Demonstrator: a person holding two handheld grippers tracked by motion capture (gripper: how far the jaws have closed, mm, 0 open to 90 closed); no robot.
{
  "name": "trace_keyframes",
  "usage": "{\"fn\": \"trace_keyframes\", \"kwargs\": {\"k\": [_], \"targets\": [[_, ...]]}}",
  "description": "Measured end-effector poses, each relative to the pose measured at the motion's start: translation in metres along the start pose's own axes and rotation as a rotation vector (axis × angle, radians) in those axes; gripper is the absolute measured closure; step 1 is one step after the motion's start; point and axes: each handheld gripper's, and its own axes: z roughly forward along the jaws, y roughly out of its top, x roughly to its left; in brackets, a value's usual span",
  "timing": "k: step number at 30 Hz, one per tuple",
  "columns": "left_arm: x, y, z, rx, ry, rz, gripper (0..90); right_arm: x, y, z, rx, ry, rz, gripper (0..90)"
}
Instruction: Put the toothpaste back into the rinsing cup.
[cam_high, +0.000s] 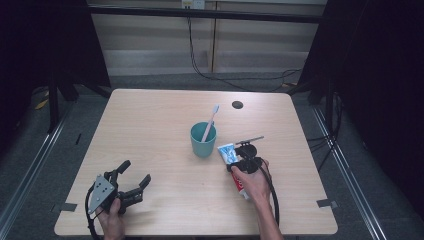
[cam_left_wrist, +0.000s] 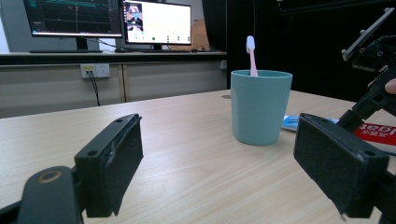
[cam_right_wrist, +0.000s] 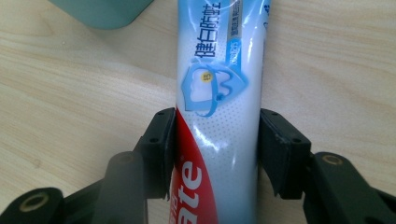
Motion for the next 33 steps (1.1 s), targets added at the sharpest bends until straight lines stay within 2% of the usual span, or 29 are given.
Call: {"fn": "trace_keyframes", "kwargs": {"k": [5, 11, 17, 23, 26, 33], "targets": [[0.000, 0.000, 0.000, 0.000, 0.000, 0.000, 15.7, 0.004, -0.001, 0.000, 0.018, -0.042, -0.046, 46.6], [0.000, 0.000, 0.000, 0.000, 0.000, 0.000, 15.6, 0.003, -0.005, -0.003, 0.039, -0.042, -0.070, 44.8], [0.000, 0.000, 0.000, 0.000, -0.001, 0.000, 15.7, 0.003, -0.006, -0.005, 0.042, -0.051, -0.087, 52.3], [0.000, 0.000, 0.000, 0.001, -0.002, 0.000, 15.7, -0.002, -0.008, -0.010, 0.016, -0.017, -0.075, 66.6], [0.000, 0.000, 0.000, 0.000, -0.002, 0.000, 15.7, -0.004, -0.008, -0.011, 0.008, -0.004, -0.083, 68.8], [0.000, 0.000, 0.000, 0.000, -0.001, 0.000, 15.6, -0.008, -0.010, -0.014, -0.006, 0.030, -0.064, 71.0]]}}
